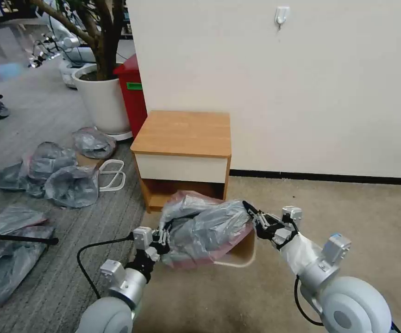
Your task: Pick up the garbage bag from the table and place it over the trash can.
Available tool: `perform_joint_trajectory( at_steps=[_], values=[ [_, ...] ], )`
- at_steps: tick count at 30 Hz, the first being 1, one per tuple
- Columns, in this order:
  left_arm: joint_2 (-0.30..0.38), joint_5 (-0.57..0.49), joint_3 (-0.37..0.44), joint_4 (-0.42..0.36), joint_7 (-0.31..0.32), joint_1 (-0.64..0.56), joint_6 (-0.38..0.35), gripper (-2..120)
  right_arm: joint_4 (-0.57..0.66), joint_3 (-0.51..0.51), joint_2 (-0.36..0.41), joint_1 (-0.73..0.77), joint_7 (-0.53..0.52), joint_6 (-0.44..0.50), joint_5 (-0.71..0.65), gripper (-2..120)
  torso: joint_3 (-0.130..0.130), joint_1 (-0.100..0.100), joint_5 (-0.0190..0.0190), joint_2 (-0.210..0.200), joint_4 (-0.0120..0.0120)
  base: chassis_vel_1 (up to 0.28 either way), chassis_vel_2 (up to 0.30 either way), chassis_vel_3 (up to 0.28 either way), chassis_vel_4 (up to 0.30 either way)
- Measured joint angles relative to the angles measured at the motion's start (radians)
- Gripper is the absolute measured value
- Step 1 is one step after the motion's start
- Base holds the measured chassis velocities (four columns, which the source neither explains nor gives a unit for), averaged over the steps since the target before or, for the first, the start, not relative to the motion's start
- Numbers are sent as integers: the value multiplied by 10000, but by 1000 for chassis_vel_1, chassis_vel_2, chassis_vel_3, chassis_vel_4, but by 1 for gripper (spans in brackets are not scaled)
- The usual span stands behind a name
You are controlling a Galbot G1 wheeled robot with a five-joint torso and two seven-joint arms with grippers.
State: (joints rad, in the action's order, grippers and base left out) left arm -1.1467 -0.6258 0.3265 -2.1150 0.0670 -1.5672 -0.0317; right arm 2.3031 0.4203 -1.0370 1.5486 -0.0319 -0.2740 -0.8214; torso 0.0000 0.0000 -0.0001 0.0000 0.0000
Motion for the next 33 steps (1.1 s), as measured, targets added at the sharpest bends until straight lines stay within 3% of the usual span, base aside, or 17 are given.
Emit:
perform_joint_trajectory(
  at_steps=[14,33],
  values=[
    [-364,-1223,412,-124,382,253,-450,3,-93,-39,-45,351,951,840,234,2,0,0,0,0,0,0,0,0,0],
    [-813,-2068,723,-196,737,408,-799,3,-107,39,-282,861,1227,1350,325,72,0,0,1,0,0,0,0,0,0]
  ],
)
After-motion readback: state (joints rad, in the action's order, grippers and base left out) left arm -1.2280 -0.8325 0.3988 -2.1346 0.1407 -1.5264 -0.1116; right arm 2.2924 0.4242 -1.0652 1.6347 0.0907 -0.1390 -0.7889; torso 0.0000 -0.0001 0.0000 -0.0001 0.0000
